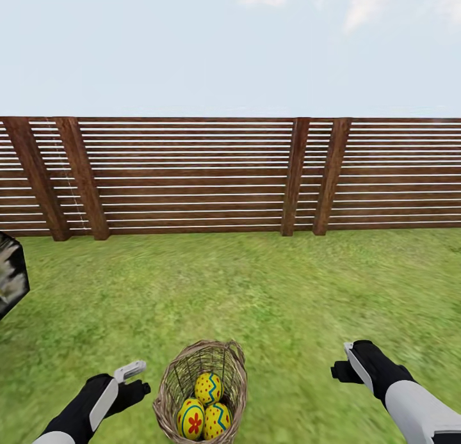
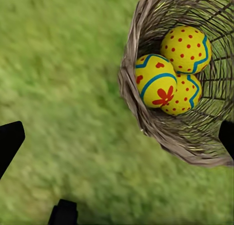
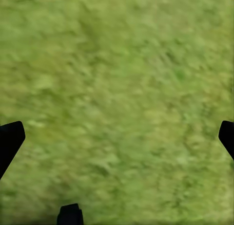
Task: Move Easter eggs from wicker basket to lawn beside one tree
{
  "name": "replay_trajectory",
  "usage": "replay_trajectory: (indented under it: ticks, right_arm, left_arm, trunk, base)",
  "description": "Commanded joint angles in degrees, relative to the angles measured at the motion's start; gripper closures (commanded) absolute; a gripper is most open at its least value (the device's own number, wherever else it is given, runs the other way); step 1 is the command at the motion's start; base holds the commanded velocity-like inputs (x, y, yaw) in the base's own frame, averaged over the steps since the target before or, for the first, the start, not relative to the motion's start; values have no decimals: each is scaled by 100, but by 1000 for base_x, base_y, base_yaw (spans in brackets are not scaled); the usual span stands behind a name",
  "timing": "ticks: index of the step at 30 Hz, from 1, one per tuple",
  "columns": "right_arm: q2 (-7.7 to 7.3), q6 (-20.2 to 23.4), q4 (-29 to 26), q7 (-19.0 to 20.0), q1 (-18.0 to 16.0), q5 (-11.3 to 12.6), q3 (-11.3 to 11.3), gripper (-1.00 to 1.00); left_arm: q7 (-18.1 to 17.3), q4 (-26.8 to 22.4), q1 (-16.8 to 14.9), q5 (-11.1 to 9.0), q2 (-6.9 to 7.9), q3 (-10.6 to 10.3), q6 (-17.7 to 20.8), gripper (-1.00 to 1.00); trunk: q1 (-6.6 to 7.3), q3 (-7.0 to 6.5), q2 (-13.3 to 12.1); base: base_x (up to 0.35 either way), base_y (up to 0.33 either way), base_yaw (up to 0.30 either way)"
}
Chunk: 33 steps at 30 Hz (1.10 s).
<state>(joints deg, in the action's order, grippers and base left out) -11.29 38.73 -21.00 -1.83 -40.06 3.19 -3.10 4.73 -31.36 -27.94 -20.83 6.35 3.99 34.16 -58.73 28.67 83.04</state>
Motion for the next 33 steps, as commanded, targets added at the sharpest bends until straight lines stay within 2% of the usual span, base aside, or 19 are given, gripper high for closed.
replay_trajectory:
  ticks: [1,9,27,33]
  right_arm:
    - [-4,29,-9,-19,-2,35,-33,-100]
    - [-4,28,-9,-19,-2,41,-24,-100]
    - [-4,29,-9,-19,-2,41,-27,-100]
    - [-4,28,-9,-19,-2,49,-31,-100]
  left_arm:
    - [46,-11,-1,-61,-5,5,30,-100]
    - [40,-12,-1,-61,-70,5,29,-100]
    - [-14,-39,-1,-97,-33,57,23,-100]
    - [-7,-41,-1,-89,-57,30,21,-100]
  trunk:
    - [0,6,3]
    - [0,6,3]
    - [0,6,3]
    - [0,6,3]
  base:
    - [0,0,0]
    - [0,0,0]
    - [2,0,0]
    - [212,0,0]
